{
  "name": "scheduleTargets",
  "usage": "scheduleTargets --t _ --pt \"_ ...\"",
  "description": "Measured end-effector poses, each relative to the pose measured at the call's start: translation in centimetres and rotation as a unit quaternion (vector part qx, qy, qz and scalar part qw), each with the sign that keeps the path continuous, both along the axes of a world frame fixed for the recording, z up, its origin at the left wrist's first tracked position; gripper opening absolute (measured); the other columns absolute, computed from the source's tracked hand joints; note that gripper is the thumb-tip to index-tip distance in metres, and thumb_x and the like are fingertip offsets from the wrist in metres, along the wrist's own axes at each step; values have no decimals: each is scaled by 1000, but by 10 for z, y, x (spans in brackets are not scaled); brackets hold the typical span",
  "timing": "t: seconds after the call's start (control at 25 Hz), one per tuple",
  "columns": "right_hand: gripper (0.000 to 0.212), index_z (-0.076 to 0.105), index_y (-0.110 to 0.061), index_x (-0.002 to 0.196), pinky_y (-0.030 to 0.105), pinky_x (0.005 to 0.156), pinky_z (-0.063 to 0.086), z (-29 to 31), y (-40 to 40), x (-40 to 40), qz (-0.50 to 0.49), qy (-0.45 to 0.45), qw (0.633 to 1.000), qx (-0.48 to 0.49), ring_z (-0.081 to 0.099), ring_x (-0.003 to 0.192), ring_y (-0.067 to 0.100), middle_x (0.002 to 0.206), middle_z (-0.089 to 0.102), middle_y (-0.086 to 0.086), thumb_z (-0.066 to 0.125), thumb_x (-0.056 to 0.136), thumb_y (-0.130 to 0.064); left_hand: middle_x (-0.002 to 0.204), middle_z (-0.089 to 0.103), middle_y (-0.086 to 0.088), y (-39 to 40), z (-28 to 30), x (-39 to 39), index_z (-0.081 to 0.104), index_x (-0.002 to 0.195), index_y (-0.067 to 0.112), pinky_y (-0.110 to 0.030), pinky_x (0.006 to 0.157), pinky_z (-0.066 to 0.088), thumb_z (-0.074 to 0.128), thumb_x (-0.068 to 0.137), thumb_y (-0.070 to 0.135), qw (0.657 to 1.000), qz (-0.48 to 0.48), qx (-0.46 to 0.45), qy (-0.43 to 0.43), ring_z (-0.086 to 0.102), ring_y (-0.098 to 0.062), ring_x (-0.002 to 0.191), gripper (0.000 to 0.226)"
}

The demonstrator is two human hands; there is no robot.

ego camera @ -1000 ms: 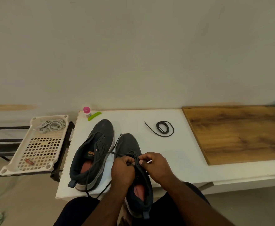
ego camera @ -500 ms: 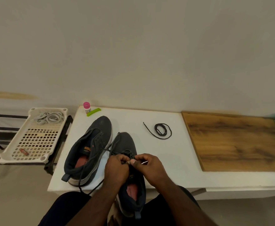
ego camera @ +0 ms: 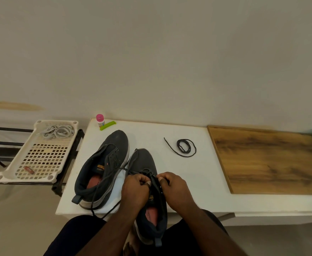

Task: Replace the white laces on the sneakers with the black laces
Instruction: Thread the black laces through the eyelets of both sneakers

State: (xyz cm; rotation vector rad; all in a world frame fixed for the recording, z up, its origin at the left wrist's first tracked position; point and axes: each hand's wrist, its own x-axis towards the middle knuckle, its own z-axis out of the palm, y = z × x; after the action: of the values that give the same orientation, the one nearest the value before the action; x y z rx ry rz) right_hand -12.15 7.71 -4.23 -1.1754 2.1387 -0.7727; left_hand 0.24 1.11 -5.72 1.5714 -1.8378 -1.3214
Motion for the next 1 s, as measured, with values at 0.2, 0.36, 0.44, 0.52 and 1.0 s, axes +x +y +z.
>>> scheduleTargets --t 0.2,0.36,0.44,0.52,1.0 --pt "27 70 -18 104 14 75 45 3 0 10 22 44 999 -12 62 87 9 96 69 -3 44 103 -22 73 70 8 1 -1 -1 74 79 20 -7 54 38 65 86 9 1000 3 -4 2 64 -3 69 16" --pt "26 69 -17 101 9 69 43 1 -2 7 5 34 999 4 59 80 6 90 65 -7 43 102 -22 71 70 8 1 -1 -2 74 75 19 -6 52 41 65 85 6 1000 0 -9 5 64 -4 66 19" --pt "26 68 -19 102 7 66 40 0 -4 7 -4 31 999 14 57 79 3 90 63 -8 42 103 -23 72 70 6 2 0 -2 73 73 19 -5 53 41 64 85 5 1000 -3 -13 2 63 -5 65 21" --pt "25 68 -20 99 10 67 43 -2 -6 9 -14 12 1000 23 58 79 5 89 64 -8 44 103 -26 75 69 4 1 2 -2 71 71 22 -6 53 42 64 85 5 1000 -4 -18 1 63 -5 67 24" --pt "10 67 -22 85 34 77 59 -1 -9 7 -80 -81 993 6 67 78 14 81 70 -4 63 94 -18 91 69 9 -1 9 6 70 86 28 -16 72 51 65 83 7 999 -32 -33 19 65 -4 80 22"
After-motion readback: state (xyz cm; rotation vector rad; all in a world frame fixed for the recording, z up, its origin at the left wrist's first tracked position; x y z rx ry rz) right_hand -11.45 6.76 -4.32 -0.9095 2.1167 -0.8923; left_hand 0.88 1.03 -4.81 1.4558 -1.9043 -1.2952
